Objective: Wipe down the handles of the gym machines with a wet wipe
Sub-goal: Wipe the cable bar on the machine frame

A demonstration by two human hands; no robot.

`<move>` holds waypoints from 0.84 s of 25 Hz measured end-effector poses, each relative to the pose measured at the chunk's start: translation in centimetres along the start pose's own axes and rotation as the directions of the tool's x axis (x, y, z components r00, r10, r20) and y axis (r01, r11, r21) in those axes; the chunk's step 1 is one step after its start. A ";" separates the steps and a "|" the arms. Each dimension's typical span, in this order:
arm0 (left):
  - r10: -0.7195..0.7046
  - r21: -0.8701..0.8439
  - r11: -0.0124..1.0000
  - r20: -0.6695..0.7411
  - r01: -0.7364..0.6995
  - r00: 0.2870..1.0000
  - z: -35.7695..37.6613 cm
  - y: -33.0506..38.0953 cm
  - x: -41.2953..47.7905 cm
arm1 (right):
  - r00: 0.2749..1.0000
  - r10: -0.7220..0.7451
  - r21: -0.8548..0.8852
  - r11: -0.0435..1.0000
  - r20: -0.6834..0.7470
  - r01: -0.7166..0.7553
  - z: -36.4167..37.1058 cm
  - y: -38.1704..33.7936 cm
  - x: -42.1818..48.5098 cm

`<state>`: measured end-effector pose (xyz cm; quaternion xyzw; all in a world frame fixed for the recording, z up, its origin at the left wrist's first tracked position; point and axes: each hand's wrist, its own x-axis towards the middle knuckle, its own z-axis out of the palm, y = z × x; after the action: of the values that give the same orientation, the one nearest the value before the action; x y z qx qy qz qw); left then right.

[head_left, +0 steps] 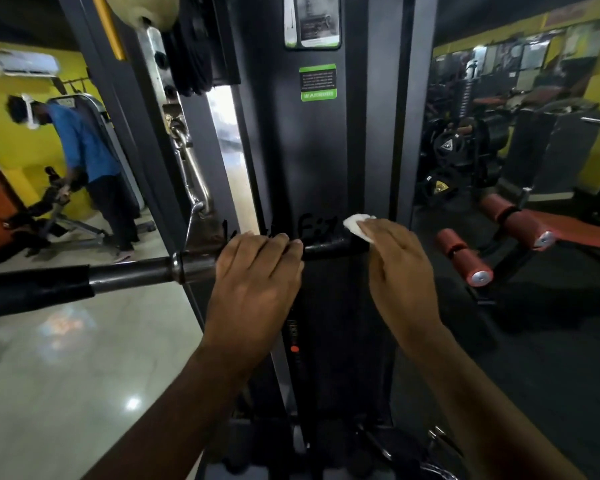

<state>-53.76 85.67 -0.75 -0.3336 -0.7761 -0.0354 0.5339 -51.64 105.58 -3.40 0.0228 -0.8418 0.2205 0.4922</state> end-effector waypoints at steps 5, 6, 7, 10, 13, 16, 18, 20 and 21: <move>0.021 0.026 0.999 0.013 -0.021 1.000 0.0 0.8 0.2 | 0.973 0.183 0.037 0.983 -0.138 -0.180 0.5 1.3 -0.7; 0.023 0.033 0.999 0.018 -0.024 1.000 0.0 0.9 0.1 | 0.929 0.310 0.162 0.946 -0.199 -0.281 0.8 0.7 -1.1; 0.024 0.041 0.999 0.019 -0.025 1.000 0.1 1.0 0.1 | 0.836 0.494 0.366 0.843 -0.240 -0.393 1.3 -0.1 -1.5; -0.001 0.059 0.998 0.012 0.000 1.000 0.2 1.0 0.3 | 0.343 0.924 0.898 -0.002 0.171 -0.441 2.0 -3.4 -1.3; -0.021 0.075 0.997 0.024 0.020 0.999 0.4 0.9 0.5 | 0.238 0.808 0.825 -0.449 0.538 -0.343 2.3 -5.2 -0.5; -0.020 0.097 0.995 0.043 0.016 0.999 0.3 0.9 0.6 | 0.309 0.875 0.887 -0.239 0.373 -0.395 2.8 -6.2 0.2; -0.023 0.106 0.994 0.047 0.018 0.999 0.2 1.0 0.7 | 0.462 0.876 0.889 0.095 0.139 -0.448 3.4 -6.3 -0.2; -0.026 0.103 0.995 0.051 0.020 0.998 0.2 0.9 0.8 | 0.576 0.816 0.839 0.353 -0.058 -0.415 4.1 -5.6 -0.9; -0.025 0.097 0.995 0.056 0.019 0.998 0.1 1.0 0.6 | 0.645 0.756 0.820 0.438 -0.114 -0.369 4.2 -5.5 -1.2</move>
<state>-53.48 86.78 -0.56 -0.2996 -0.7955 0.0058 0.5267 -53.01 98.75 -4.23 -0.1280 -0.4854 0.6930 0.5175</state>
